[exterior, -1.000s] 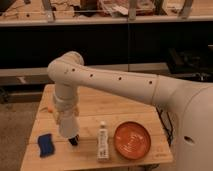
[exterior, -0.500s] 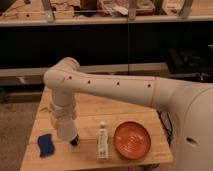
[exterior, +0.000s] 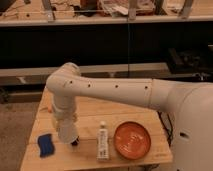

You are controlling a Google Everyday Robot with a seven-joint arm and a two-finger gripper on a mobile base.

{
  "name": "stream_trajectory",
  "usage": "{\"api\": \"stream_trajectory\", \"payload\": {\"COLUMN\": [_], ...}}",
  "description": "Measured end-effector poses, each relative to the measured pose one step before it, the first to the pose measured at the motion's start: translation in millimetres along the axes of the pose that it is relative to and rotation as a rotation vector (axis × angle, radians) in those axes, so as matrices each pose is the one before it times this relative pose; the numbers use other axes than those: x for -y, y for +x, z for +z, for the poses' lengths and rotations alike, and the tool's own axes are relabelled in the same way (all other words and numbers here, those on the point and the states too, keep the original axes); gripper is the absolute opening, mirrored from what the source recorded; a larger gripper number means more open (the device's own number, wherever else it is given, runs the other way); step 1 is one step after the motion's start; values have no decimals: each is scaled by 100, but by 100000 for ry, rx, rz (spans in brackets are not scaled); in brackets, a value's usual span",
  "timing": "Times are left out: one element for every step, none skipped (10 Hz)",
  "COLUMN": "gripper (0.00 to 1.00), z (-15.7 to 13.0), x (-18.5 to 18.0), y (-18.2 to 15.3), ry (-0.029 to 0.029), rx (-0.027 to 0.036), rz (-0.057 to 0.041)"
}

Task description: Place the ceramic cup over the eraser

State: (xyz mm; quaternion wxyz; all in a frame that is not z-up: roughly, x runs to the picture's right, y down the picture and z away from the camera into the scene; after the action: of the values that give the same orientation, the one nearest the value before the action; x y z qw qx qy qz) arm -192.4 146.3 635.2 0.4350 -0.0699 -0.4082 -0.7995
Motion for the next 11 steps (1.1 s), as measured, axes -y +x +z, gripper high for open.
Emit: {"api": "stream_trajectory", "payload": {"gripper": [0,0,0,0,0,0,0,0,0,0,0], "z": [362,500,555,333,176,281,256,287,27,192,210], "x": [-72,-184,-151,-26,99,108,-75,-80,23,-67,-63], "y": [29,2,30,89,66,43,-8,-39,35,5,8], "ry": [387,192,50,-116,-23,63,7,-41,44,-76,-145], "rx": [154,122,70,-151,-60,54,-9,53,-122,12,21], "rz": [-234,58,329,218,-338,-444,-83,-135,-27,154,7]}}
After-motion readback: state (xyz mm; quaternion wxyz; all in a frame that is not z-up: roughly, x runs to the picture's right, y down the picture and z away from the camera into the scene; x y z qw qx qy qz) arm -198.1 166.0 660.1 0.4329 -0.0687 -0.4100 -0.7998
